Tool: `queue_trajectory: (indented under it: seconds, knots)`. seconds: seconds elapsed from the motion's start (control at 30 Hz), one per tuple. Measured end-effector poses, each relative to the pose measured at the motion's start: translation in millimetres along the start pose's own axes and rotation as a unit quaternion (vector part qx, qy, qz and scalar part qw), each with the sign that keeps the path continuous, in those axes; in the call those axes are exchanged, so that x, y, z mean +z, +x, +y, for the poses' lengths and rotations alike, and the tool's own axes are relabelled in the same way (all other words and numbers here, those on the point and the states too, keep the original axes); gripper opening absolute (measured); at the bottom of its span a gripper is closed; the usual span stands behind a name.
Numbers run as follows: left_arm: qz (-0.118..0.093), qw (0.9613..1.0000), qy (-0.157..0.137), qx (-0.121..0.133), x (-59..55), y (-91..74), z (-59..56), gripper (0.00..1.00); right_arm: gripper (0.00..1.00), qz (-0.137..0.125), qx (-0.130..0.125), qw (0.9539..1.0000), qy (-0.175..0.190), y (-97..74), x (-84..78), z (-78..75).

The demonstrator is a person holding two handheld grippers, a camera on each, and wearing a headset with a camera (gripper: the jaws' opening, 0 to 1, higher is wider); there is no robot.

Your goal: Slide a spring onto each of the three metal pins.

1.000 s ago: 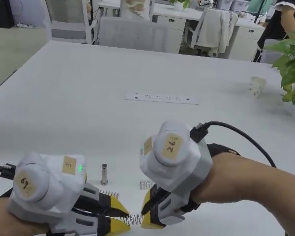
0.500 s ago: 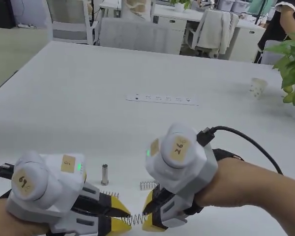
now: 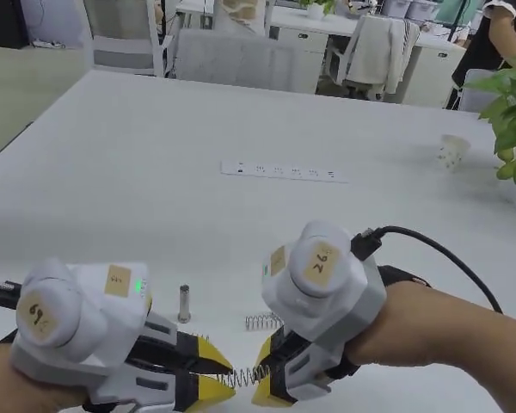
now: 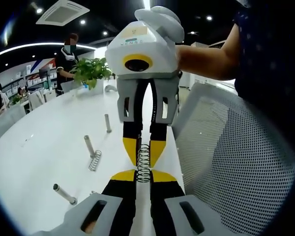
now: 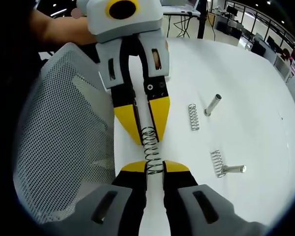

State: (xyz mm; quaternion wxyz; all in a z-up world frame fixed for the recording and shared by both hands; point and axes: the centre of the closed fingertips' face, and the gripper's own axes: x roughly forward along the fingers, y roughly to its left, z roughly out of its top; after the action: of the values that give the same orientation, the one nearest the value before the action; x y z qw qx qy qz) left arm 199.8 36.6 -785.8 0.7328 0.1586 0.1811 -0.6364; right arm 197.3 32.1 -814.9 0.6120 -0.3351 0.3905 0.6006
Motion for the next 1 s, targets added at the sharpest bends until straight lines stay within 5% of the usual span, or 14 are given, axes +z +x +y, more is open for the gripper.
queue_trajectory:
  seconds: [1.0]
  knots:
    - [-0.008, 0.9998, -0.015, -0.004, -3.6, 7.5, -0.2, 0.02, 0.09, -0.059, 0.012, 0.9981, 0.012, -16.0, 32.0, 6.4]
